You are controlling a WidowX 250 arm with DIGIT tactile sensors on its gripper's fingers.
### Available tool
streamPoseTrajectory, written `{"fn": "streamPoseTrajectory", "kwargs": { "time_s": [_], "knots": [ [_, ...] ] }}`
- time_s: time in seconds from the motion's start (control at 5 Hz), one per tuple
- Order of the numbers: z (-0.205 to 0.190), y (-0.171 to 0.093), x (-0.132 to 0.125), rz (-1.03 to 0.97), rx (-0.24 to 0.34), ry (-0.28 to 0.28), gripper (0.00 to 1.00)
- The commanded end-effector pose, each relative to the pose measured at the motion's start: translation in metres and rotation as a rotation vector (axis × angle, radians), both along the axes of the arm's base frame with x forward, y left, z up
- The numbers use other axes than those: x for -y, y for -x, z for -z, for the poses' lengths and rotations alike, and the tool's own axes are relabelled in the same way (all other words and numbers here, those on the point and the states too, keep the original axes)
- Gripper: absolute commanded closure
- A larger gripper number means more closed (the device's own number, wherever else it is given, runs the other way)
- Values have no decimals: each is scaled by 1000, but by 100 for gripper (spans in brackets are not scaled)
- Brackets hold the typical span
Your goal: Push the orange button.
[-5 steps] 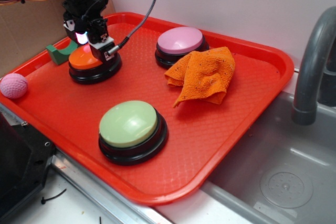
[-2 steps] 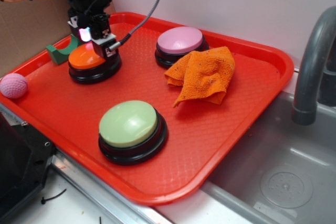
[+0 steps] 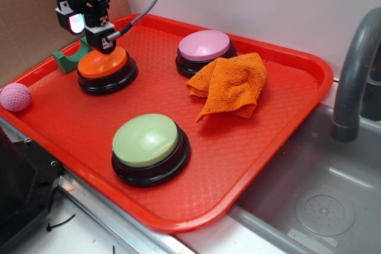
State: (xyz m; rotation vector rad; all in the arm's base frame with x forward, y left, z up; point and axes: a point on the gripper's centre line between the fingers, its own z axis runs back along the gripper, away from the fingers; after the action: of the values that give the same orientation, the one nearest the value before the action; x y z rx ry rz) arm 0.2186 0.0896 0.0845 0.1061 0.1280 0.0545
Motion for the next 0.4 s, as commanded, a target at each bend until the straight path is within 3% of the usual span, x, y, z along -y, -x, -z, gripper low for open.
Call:
{"fn": "streamPoseTrajectory", "kwargs": {
  "time_s": [0.0,0.2],
  "knots": [
    [-40,-4,-11,-47,114,-35,0],
    [-49,-1,-11,-56,128,-30,0]
  ]
}}
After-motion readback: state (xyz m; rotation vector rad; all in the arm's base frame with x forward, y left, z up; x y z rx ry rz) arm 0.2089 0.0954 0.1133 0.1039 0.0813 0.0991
